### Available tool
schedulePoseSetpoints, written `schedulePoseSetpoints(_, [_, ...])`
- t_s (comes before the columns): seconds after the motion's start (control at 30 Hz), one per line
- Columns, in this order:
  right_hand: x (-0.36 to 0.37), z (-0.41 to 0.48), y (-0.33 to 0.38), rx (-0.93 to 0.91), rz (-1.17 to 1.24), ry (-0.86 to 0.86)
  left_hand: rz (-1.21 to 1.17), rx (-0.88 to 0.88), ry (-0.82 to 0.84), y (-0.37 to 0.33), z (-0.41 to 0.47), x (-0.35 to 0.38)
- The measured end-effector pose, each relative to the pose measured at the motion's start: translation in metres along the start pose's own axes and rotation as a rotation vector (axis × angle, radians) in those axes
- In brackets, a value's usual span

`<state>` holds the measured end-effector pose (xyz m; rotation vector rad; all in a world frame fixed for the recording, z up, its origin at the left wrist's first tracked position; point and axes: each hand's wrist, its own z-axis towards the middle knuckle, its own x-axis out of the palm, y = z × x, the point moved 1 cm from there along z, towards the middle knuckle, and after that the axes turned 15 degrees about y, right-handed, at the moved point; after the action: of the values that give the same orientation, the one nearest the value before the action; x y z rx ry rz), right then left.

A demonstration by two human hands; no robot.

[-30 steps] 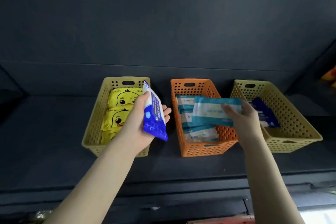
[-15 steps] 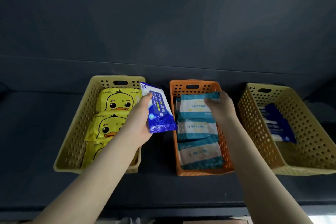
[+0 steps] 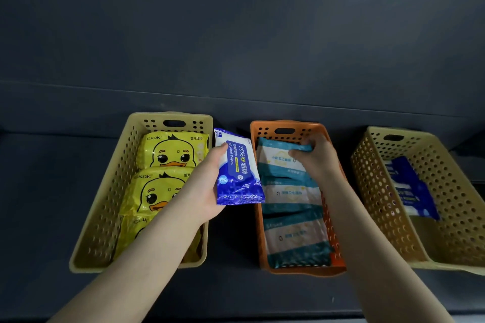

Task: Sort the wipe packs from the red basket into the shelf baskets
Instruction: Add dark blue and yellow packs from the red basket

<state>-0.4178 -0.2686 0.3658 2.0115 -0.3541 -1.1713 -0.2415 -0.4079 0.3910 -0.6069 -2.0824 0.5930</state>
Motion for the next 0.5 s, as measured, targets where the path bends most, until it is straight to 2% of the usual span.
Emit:
schedulePoseSetpoints(0.1, [-0.008,-0.006,0.002,0.043,0.148,0.089,-0.014,-0.003,0.017,0.000,0.001,-0.002])
schedulePoseSetpoints(0.3, [-0.006,-0.037,-0.005,0.221,0.810,0.059,-0.045,0.010,0.050,0.000,0.000,-0.004])
schedulePoseSetpoints(0.5, [0.021,-0.047,-0.003,0.486,0.924,0.010,-0.062,0.020,0.060,0.001,-0.001,-0.005])
